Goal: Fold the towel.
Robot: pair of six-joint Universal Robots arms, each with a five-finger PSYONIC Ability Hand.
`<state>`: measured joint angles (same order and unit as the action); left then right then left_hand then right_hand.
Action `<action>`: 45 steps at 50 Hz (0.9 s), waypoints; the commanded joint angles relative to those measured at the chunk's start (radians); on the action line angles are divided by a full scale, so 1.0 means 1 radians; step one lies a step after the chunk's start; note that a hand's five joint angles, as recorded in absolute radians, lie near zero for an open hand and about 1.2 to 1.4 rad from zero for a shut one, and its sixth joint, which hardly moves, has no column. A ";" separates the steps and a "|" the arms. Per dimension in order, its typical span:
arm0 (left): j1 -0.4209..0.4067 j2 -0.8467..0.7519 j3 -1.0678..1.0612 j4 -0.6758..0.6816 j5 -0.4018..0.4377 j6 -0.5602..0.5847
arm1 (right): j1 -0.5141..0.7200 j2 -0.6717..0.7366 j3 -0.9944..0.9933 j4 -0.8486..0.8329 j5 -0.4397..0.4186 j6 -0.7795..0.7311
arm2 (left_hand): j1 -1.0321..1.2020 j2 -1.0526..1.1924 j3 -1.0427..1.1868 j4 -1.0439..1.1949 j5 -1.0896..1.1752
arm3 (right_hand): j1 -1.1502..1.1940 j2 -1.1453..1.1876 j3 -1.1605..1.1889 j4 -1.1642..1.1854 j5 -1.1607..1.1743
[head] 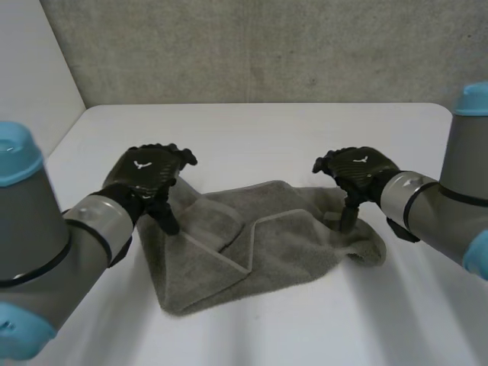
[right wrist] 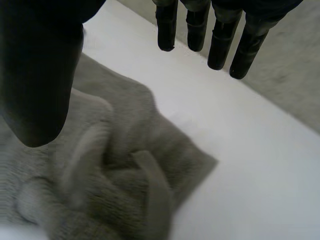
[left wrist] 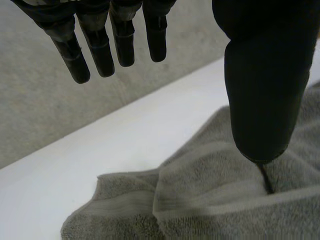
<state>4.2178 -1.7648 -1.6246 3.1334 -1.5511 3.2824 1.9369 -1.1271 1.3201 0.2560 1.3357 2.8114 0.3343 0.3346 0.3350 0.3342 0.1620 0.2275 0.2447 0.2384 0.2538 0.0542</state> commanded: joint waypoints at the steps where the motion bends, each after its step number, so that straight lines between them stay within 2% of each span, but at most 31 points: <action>1: 0.001 -0.114 0.063 -0.076 0.031 0.166 | 0.013 0.139 -0.154 0.126 -0.055 0.066 | 0.064 0.064 0.063 0.064 0.062 | -0.010 -0.028 -0.021 -0.037 -0.012; 3: 0.016 -0.137 0.062 -0.098 0.032 0.235 | 0.014 0.156 -0.174 0.134 -0.055 0.068 | 0.070 0.070 0.069 0.070 0.068 | -0.010 -0.028 -0.021 -0.037 -0.012; 10: 0.040 -0.171 0.054 -0.090 0.040 0.319 | 0.016 0.231 -0.249 0.157 -0.053 0.069 | 0.237 0.237 0.236 0.237 0.235 | -0.007 -0.025 -0.018 -0.034 -0.009; 13: 0.053 -0.183 0.051 -0.090 0.055 0.327 | 0.016 0.267 -0.286 0.187 -0.055 0.071 | 0.237 0.237 0.237 0.237 0.235 | 0.007 -0.010 -0.004 -0.019 0.006; 17: 0.065 -0.215 0.046 -0.087 0.140 0.332 | 0.023 0.306 -0.326 0.219 -0.056 0.083 | 0.328 0.328 0.327 0.328 0.326 | 0.077 0.060 0.066 0.051 0.076; 20: 0.067 -0.219 0.032 -0.079 0.166 0.332 | 0.028 0.325 -0.341 0.226 -0.056 0.089 | 0.337 0.337 0.336 0.337 0.335 | 0.122 0.104 0.111 0.095 0.120; 28: 0.067 -0.228 -0.012 0.013 0.172 0.333 | 0.039 0.354 -0.355 0.232 -0.055 0.089 | 0.355 0.354 0.354 0.355 0.352 | 0.183 0.166 0.172 0.157 0.182; 34: 0.067 -0.251 -0.018 0.057 0.170 0.335 | 0.043 0.365 -0.367 0.244 -0.055 0.088 | 0.563 0.563 0.562 0.563 0.561 | 0.435 0.418 0.424 0.409 0.434; 40: 0.067 -0.271 -0.011 0.062 0.170 0.341 | 0.046 0.366 -0.381 0.249 -0.055 0.088 | 0.590 0.589 0.589 0.590 0.587 | 0.711 0.694 0.701 0.685 0.710; 45: 0.067 -0.286 -0.008 0.062 0.170 0.417 | 0.047 0.369 -0.397 0.262 -0.055 0.085 | 0.692 0.692 0.691 0.692 0.690 | 0.832 0.814 0.821 0.805 0.830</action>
<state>4.2846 -2.0366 -1.6368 3.1983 -1.3806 3.6361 1.9828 -0.7601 0.9399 0.5052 1.2809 2.8989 0.8269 0.8281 0.8252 0.8259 0.6480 0.9688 0.9561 0.9600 0.9632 0.7897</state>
